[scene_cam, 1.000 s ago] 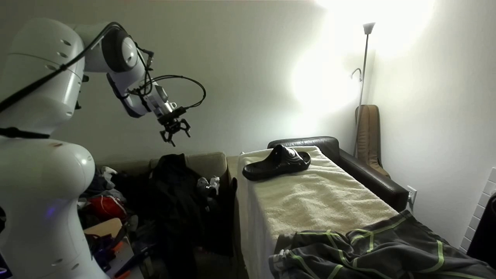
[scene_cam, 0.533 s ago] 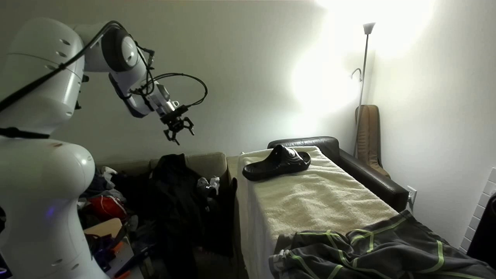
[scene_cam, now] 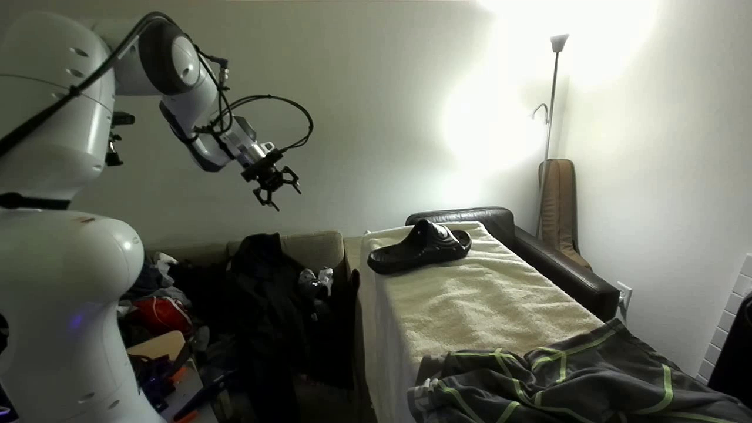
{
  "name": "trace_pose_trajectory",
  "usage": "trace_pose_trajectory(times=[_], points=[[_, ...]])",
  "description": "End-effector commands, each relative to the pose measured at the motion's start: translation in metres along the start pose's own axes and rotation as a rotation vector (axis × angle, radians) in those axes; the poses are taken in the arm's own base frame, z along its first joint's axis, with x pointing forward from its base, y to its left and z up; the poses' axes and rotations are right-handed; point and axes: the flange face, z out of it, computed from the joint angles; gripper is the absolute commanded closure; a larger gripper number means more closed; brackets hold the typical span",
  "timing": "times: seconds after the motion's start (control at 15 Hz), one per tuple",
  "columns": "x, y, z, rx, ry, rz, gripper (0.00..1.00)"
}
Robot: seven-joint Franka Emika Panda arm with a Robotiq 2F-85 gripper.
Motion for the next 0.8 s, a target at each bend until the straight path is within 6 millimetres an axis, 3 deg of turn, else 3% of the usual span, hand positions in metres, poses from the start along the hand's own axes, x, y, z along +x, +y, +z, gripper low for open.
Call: trace_pose_trajectory(times=[0.0,0.13,0.2,0.73], points=[[-0.031,-0.005,-0.021,-0.049,-0.034,0.082,0.00],[-0.039,-0.012,-0.025,-0.021,-0.035,0.050,0.00],[-0.019,-0.003,-0.015,-0.019,-0.029,0.064,0.00],[-0.028,-0.010,-0.020,-0.012,-0.034,0.052,0.00]])
